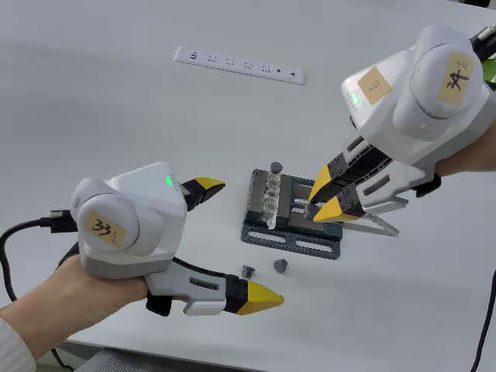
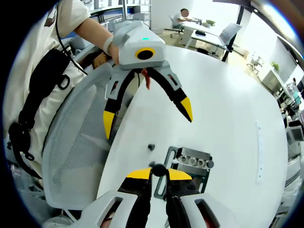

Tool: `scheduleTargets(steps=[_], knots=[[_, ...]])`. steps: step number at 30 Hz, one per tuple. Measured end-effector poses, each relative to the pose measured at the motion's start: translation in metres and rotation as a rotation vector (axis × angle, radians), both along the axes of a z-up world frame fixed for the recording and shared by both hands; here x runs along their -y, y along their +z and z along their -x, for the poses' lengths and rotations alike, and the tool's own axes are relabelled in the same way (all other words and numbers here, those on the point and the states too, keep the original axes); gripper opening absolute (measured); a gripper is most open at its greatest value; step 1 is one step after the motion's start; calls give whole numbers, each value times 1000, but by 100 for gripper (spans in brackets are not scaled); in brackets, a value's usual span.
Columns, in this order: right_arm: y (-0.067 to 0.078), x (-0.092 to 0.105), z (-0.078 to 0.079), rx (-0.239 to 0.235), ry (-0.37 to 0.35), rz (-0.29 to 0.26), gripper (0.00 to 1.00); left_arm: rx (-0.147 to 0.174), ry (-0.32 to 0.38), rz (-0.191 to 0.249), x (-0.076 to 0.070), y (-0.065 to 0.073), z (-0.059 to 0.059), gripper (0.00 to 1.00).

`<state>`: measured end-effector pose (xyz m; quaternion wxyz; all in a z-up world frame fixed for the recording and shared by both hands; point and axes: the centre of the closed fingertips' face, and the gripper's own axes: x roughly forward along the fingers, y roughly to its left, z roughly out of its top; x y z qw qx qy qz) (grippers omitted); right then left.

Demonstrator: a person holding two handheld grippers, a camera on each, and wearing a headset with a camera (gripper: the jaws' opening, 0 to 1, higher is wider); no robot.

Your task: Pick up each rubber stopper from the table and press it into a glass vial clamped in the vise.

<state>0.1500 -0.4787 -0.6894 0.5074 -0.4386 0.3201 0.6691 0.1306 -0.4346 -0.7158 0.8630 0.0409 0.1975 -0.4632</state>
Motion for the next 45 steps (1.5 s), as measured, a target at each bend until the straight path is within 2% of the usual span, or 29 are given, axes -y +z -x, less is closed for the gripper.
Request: scheduleTargets(steps=[10,19,27,45], knots=[[-10,-10,-37,27,-35,24,6,0,29,1,-6,-3,-1,99],[-24,-19,-58,49,-38,56,6,-7,47,1,-12,-6,0,98],[-37,-23,-71,51,-36,86,6,-16,61,5,-15,-8,-1,98],[-62,-31,-86,42,-36,126,6,-33,80,5,-20,-16,-4,99]])
